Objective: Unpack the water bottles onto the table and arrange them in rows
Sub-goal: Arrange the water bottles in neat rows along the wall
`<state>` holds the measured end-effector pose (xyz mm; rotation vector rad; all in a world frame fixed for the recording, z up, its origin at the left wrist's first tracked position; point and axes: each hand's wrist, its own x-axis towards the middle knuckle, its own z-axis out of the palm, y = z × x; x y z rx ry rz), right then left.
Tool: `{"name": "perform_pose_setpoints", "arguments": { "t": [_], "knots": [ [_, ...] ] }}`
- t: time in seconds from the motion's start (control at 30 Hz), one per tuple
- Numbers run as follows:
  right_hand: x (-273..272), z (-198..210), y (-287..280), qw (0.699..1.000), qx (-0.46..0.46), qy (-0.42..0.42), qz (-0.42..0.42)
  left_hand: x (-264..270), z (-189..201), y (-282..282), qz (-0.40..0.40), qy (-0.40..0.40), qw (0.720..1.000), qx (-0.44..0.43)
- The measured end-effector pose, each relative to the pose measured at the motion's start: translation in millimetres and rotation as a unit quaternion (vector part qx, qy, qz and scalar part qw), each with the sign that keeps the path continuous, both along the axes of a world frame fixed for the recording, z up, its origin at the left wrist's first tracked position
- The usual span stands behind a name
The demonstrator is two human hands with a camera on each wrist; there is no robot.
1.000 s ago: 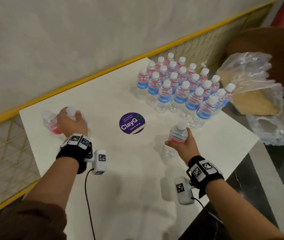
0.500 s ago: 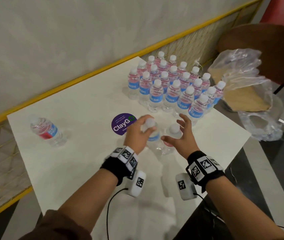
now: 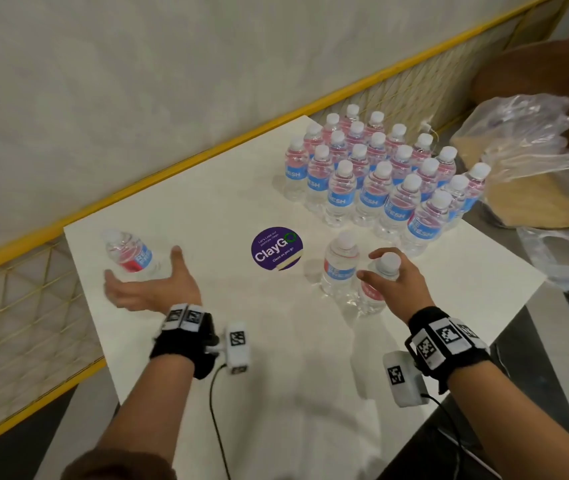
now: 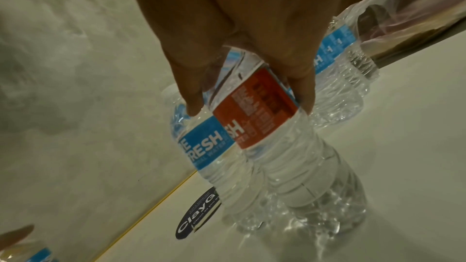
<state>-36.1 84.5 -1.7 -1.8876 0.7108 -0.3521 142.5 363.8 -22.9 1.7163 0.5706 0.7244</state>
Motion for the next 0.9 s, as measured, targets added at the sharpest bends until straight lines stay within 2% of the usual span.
{"name": "perform_pose_setpoints", "arguments": {
  "t": [0.07, 0.13, 0.2, 0.23, 0.33, 0.43, 0.5, 0.63, 0.73, 0.9],
  "knots": [
    [0.3, 0.2, -0.4, 1.0, 0.004, 0.002, -0.002, 25.4, -4.5, 26.9, 0.007, 0.05, 0.999, -0.001],
    [0.0, 0.8, -0.6, 1.0, 0.009, 0.005, -0.003, 47.1, -10.9, 43.7, -0.036, 0.07, 0.997, -0.013],
    [-0.6, 1.8, -0.4, 1.0, 0.012, 0.004, -0.003, 60.0, -14.8, 49.6, -0.097, 0.09, 0.988, -0.081],
    [-1.0, 2.5, 0.0, 1.0, 0.013, 0.004, -0.002, 62.2, -15.9, 49.4, -0.115, 0.107, 0.984, -0.086],
    [-0.3, 3.7, 1.0, 1.0, 0.012, 0.012, -0.001, 53.4, -15.6, 34.7, -0.129, 0.122, 0.982, -0.066],
    [0.7, 4.9, 1.7, 1.0, 0.011, 0.021, -0.002, 20.8, -13.8, -2.8, -0.192, 0.083, 0.976, -0.059],
    [0.3, 5.9, 1.7, 1.0, 0.013, 0.025, -0.004, -6.8, -16.9, -33.3, -0.279, 0.064, 0.958, -0.034],
    [-0.5, 7.5, 0.4, 0.999, 0.011, 0.031, 0.004, -57.3, -17.3, -90.2, -0.464, 0.067, 0.883, 0.018],
    [-0.3, 9.4, -6.8, 0.997, -0.015, 0.077, 0.018, -76.9, -18.2, -116.0, -0.544, 0.083, 0.834, 0.042],
    [-5.9, 22.2, -28.0, 0.981, -0.096, 0.157, 0.056, -75.1, -22.8, -127.6, -0.553, 0.092, 0.826, 0.047]
  ]
}}
